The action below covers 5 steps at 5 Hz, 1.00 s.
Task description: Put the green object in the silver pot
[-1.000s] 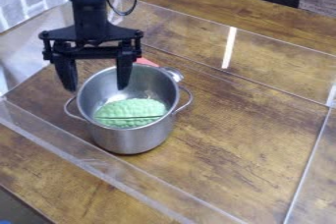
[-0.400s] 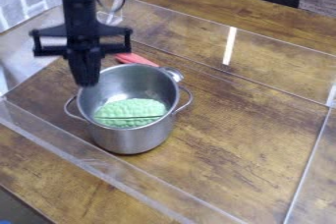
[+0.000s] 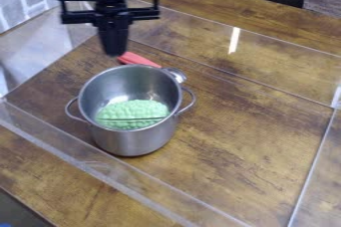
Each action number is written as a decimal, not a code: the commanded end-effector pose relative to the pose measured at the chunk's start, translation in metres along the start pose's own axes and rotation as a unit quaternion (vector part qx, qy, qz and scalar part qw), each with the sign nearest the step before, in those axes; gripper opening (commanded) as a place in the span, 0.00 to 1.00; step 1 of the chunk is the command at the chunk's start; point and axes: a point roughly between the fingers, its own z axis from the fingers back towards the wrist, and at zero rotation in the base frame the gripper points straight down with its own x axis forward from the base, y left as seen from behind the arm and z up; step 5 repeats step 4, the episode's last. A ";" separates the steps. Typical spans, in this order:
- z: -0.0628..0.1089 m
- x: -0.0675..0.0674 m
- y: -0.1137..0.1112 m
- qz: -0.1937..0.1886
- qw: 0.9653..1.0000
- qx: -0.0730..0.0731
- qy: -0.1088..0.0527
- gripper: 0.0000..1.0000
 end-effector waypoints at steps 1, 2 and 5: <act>0.023 -0.005 -0.018 0.002 1.000 -0.017 -0.024 0.00; 0.021 -0.014 -0.022 0.033 0.999 -0.017 -0.025 0.00; 0.014 -0.023 -0.027 0.087 0.996 -0.011 -0.025 0.00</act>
